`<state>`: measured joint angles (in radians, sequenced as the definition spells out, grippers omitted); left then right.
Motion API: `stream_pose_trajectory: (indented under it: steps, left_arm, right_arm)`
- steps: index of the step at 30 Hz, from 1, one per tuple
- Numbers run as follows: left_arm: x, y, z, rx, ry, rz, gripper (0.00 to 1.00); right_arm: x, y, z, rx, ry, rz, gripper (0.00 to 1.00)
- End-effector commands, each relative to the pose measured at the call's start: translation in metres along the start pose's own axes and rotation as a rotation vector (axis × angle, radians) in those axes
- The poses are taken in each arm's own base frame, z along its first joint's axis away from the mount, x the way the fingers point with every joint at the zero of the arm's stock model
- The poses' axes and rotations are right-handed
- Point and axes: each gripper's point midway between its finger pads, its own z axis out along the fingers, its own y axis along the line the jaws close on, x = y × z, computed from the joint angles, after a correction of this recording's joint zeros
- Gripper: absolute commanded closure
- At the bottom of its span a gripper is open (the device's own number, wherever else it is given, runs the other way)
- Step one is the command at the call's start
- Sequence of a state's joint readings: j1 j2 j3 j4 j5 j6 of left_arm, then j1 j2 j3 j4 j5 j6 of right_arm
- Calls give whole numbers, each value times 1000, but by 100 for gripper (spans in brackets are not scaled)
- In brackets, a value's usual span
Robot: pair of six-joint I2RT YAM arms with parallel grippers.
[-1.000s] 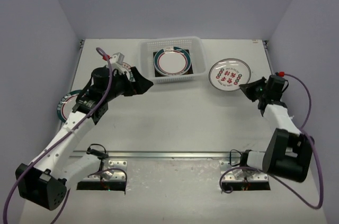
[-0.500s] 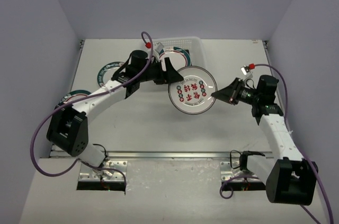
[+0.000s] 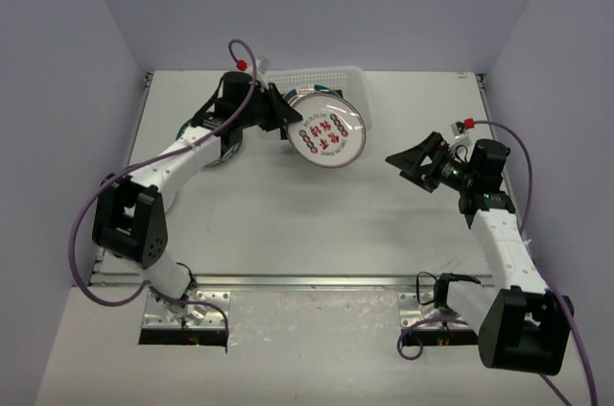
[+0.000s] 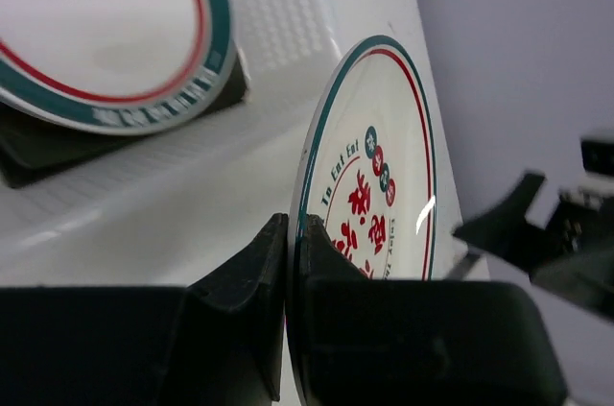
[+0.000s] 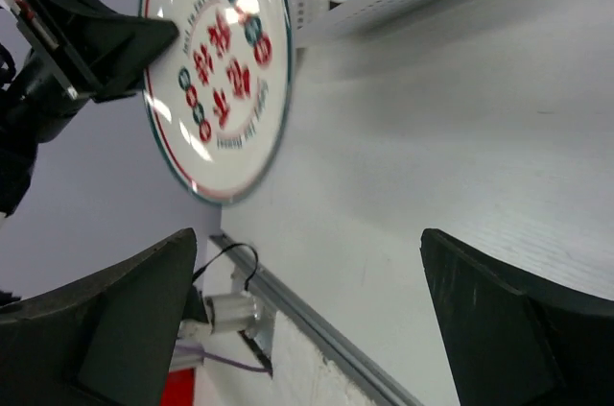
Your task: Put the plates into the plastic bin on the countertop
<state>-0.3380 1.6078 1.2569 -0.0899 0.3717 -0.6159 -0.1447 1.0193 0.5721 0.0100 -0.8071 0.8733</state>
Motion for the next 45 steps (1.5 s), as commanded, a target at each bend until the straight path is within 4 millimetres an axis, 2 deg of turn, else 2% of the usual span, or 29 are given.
stream_pose_trajectory:
  steps: [1, 3, 5, 6, 8, 9, 11, 13, 14, 15, 16, 20, 22, 25, 29, 32, 34, 35, 37, 38, 40, 41, 42, 44, 45]
  left_arm:
    - [-101, 48, 18, -142, -231, -86, 100]
    - [-113, 63, 41, -152, -221, -104, 100]
    - [-129, 67, 57, -165, -221, -102, 100]
    - [-131, 76, 69, -186, -204, -105, 100]
    - [-122, 103, 94, -238, -161, -119, 100]
    - [-127, 104, 96, -243, -168, -114, 100]
    - [-121, 116, 107, -260, -150, -120, 100]
    - [-120, 117, 114, -241, -141, -117, 96]
    - [-118, 120, 115, -243, -136, -123, 81]
    - [-117, 119, 116, -241, -132, -123, 78]
    - [-115, 116, 115, -238, -134, -120, 65]
    - [-114, 100, 108, -226, -140, -77, 31]
    - [-117, 86, 97, -260, -162, -24, 2]
    - [-122, 77, 80, -307, -184, 19, 0]
    - [-132, 74, 58, -374, -211, 44, 0]
    - [-136, 72, 31, -438, -233, 61, 0]
    - [-135, 62, -1, -451, -272, 60, 0]
    - [-136, 61, -11, -467, -293, 58, 0]
    - [-138, 35, -74, -464, -399, 52, 0]
    - [-123, 44, -82, -482, -388, 43, 0]
    - [-120, 29, -116, -455, -440, 48, 0]
    - [-107, 28, -134, -449, -453, 51, 0]
    - [-90, 40, -137, -469, -430, 53, 0]
    - [-83, 31, -164, -446, -465, 72, 0]
    - [-71, 38, -168, -458, -448, 80, 0]
  right_arm:
    - [-3, -23, -16, 134, -126, -63, 1]
    - [4, -22, -18, 119, -110, -70, 1]
    - [12, -21, -19, 101, -88, -64, 1]
    - [16, -20, -19, 90, -75, -59, 1]
    - [23, -20, -20, 74, -59, -62, 1]
    - [24, -19, -21, 70, -55, -67, 1]
    - [27, -18, -23, 70, -48, -85, 1]
    - [29, -17, -24, 63, -39, -97, 1]
    - [30, -18, -24, 66, -36, -105, 1]
    - [30, -18, -24, 66, -34, -109, 1]
    - [31, -19, -24, 68, -31, -112, 1]
    - [32, -23, -22, 71, -25, -108, 1]
    - [33, -26, -20, 73, -22, -100, 1]
    - [33, -28, -19, 77, -19, -94, 1]
    - [32, -30, -19, 86, -23, -101, 1]
    - [33, -31, -20, 92, -23, -108, 1]
    - [36, -32, -19, 76, -23, -105, 1]
    - [38, -30, -18, 60, -15, -100, 1]
    - [50, -32, -14, 6, 16, -56, 1]
    - [50, -31, -12, -13, 14, -44, 1]
    - [55, -34, -8, -14, 29, -16, 1]
    - [58, -37, -6, -4, 38, -2, 1]
    - [59, -37, -4, -4, 37, -3, 1]
    - [62, -36, -2, -10, 43, 6, 1]
    - [64, -35, 0, -15, 47, 3, 1]
